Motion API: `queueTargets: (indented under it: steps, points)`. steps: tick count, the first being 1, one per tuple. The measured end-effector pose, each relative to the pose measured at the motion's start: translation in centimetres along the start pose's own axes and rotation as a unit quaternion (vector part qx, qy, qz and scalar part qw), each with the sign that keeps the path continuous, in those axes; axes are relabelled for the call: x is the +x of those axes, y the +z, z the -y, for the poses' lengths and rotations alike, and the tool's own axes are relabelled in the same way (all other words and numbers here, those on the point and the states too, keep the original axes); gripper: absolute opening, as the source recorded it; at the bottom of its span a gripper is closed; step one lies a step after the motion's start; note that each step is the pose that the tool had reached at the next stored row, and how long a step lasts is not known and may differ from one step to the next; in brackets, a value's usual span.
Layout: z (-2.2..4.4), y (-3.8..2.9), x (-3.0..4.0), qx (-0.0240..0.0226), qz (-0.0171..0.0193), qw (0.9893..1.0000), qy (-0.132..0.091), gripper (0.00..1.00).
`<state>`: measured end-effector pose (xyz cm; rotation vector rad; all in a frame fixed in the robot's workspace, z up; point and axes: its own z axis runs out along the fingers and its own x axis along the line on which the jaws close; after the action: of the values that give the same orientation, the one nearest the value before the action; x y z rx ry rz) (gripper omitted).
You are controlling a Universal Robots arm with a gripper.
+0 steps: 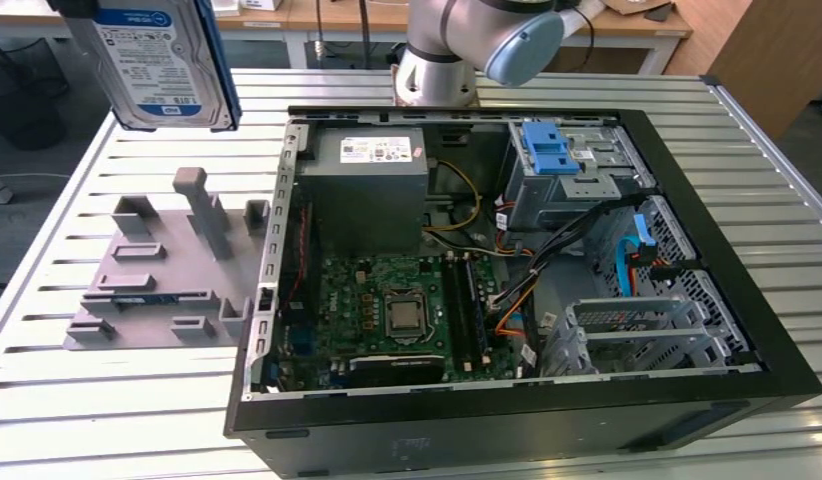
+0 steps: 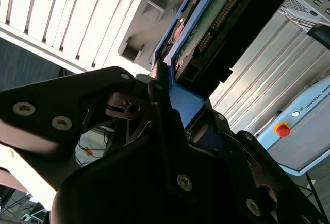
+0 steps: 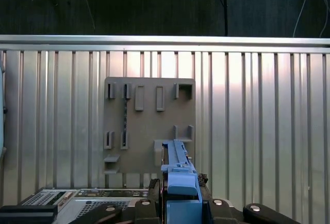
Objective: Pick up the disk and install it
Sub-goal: 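Pick up the disk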
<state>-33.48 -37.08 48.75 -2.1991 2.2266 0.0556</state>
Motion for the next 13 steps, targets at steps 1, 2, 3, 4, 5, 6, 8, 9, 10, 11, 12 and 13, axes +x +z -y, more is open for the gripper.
queueTargets:
  steps: [1, 2, 3, 4, 5, 6, 8, 9, 10, 11, 12, 13]
  points:
    - [0.12, 0.00, 0.00, 0.0000, 0.0000, 1.0000, 0.000, 0.36]
    - [0.24, 0.00, 0.00, 0.0000, 0.0000, 1.0000, 0.000, 0.36]
    - [0.37, 0.00, 0.00, 0.0000, 0.0000, 1.0000, 0.000, 0.36]
    - [0.49, -0.01, 0.00, 0.0000, 0.0000, 1.0000, 0.000, 0.36]
    - [0.62, -0.01, -0.01, 0.0000, 0.0000, 1.0000, 0.000, 0.36]
    - [0.74, -0.01, -0.01, 0.0000, 0.0000, 1.0000, 0.000, 0.36]
    - [1.01, -0.01, -0.01, 0.0000, 0.0000, 1.0000, 0.000, 0.36]
    - [1.14, -0.02, -0.01, 0.0000, 0.0000, 1.0000, 0.000, 0.36]
    - [1.28, -0.02, -0.01, 0.0000, 0.0000, 1.0000, 0.000, 0.36]
    - [1.41, -0.02, -0.02, 0.0000, 0.0000, 1.0000, 0.000, 0.36]
    - [1.54, -0.02, -0.02, 0.0000, 0.0000, 1.0000, 0.000, 0.36]
    - [1.68, -0.03, -0.02, 0.0000, 0.0000, 1.0000, 0.000, 0.36]
